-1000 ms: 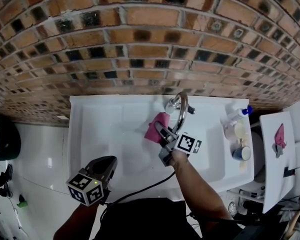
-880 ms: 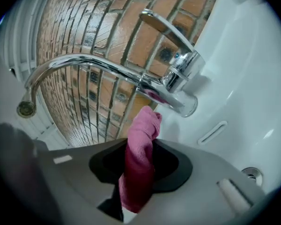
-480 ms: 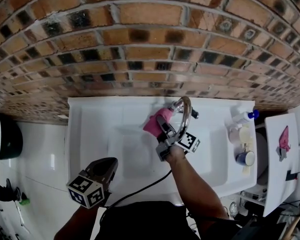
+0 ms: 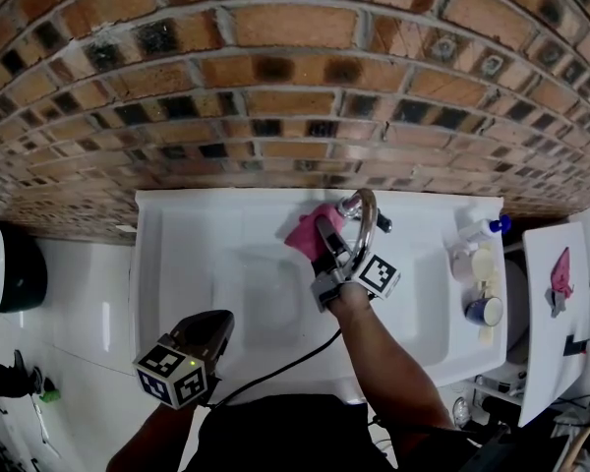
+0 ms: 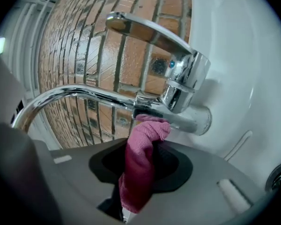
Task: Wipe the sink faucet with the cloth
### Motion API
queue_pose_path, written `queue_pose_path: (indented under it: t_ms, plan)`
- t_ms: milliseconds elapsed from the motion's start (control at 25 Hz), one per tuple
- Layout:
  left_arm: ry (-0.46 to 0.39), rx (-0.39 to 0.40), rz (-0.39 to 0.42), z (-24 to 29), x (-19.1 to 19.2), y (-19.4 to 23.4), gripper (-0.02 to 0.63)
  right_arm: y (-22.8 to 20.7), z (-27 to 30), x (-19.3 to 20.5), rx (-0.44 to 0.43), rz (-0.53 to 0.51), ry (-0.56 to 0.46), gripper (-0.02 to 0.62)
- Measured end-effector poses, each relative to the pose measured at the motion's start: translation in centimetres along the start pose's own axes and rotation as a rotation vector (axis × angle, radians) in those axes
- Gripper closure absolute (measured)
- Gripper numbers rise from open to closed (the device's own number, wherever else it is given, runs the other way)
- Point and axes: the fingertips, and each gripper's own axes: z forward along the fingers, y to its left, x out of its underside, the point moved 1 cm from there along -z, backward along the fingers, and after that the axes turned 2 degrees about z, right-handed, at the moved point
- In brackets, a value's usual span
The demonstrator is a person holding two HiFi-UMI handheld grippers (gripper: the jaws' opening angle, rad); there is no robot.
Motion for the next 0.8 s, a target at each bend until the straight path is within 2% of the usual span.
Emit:
queue_pose_path:
  t_ms: [400,600,800]
  plan:
    - [-0.020,0.007,0.025,-0.9,-0.2,-1.5,0.600,3.8,-0.7,-0.7,-0.082,-0.043,-0.001,0.463]
    - [-0.046,0.009,0.034,-2.0,-0.2,-2.3,0.600,4.7,-2.2,-0.3,-0.078,-0.039,0.006,0.463]
    - [-0.077,0.039,0.022,-2.7,0.0,-3.5,0.600,5.7,-5.2,0.1,-0.056,-0.090,0.015,0.463]
